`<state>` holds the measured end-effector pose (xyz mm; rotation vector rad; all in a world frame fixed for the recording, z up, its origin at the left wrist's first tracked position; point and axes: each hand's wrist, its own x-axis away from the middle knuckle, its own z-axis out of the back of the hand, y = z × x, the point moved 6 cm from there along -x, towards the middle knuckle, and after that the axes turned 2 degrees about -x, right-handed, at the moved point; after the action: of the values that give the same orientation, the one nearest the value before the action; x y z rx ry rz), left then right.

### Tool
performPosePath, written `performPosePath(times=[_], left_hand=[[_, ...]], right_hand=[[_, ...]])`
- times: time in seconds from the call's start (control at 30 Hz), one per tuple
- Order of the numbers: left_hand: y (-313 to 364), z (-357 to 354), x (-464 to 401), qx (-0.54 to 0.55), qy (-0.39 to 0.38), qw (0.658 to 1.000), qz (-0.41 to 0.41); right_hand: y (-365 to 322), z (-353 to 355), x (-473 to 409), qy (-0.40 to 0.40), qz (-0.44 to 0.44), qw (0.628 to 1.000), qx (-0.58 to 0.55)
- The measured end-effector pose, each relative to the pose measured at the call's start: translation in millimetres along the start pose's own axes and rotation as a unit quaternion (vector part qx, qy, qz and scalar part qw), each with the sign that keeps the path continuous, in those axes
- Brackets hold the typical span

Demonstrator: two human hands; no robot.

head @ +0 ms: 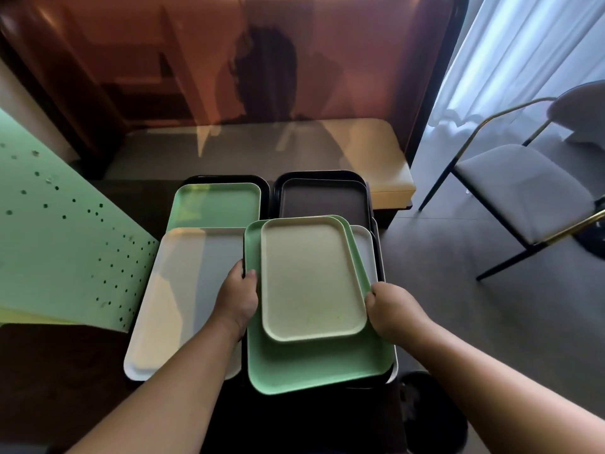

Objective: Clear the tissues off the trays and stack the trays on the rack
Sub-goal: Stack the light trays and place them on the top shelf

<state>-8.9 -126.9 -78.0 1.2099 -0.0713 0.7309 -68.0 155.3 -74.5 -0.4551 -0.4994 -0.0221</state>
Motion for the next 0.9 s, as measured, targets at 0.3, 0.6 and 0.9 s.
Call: performPosePath(times=[0.3, 0.6, 0.9], left_hand=[[-19, -28, -12, -0.002, -0.096, 0.995, 0.041], [-7, -39, -21, -0.215, -0.069, 0.973, 0.051], [-6, -48, -21, -0.218, -0.072, 0.970, 0.074]], right_hand=[[26, -15, 10, 0.064, 0.002, 0.986, -0.155], [39, -30, 1, 0.087, -0.007, 0.980, -0.180], [51, -38, -15, 0.071, -0.071, 0.972, -0.211]])
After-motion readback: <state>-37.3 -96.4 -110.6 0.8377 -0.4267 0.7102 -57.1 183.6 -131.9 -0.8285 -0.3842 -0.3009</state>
